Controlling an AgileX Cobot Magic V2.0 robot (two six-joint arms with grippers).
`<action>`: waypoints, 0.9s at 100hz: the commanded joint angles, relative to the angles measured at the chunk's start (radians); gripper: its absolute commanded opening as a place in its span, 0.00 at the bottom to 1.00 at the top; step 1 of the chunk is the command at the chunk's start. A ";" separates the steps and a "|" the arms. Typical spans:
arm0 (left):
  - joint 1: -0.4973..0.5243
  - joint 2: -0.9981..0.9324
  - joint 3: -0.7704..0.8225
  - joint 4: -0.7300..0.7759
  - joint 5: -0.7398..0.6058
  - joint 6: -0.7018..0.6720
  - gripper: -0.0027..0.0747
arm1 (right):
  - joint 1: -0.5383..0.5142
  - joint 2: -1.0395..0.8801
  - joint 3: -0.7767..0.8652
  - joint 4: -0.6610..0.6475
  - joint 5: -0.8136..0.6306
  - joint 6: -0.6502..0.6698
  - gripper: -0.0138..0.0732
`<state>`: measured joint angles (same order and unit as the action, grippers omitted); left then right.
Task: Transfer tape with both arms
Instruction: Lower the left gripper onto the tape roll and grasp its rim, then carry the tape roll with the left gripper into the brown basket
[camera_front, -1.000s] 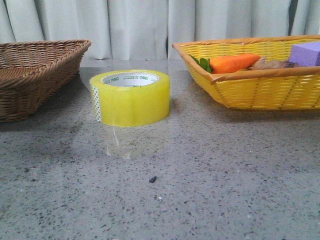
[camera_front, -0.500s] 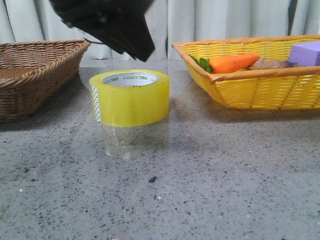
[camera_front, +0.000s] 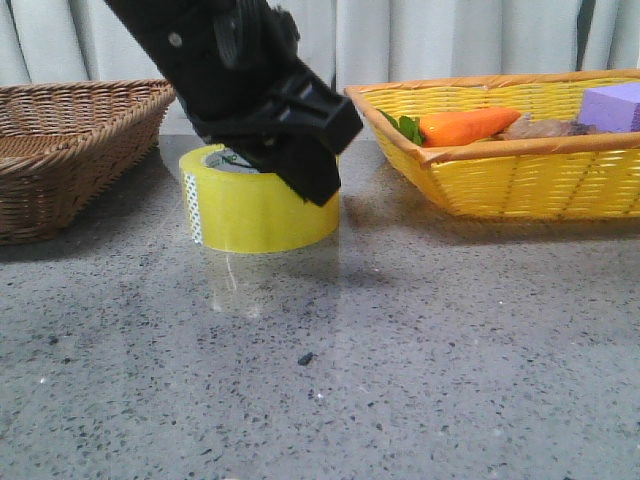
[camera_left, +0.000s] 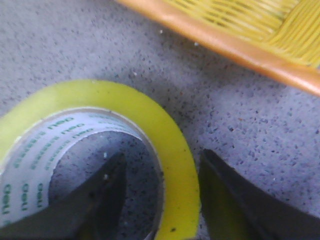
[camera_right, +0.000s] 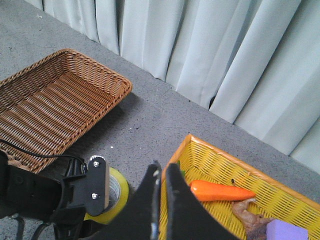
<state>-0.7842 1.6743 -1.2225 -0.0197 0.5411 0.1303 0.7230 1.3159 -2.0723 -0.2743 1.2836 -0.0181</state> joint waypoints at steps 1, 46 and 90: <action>0.001 -0.024 -0.031 -0.007 -0.048 0.002 0.44 | -0.006 -0.025 -0.025 -0.025 -0.037 -0.009 0.07; 0.001 -0.002 -0.031 -0.007 -0.055 0.003 0.01 | -0.006 -0.025 -0.025 -0.025 -0.034 -0.009 0.07; 0.128 -0.224 -0.132 0.006 0.024 0.003 0.01 | -0.006 -0.025 -0.009 -0.025 -0.028 -0.009 0.07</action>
<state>-0.6990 1.5648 -1.3029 -0.0268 0.6307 0.1327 0.7230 1.3159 -2.0703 -0.2747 1.2854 -0.0181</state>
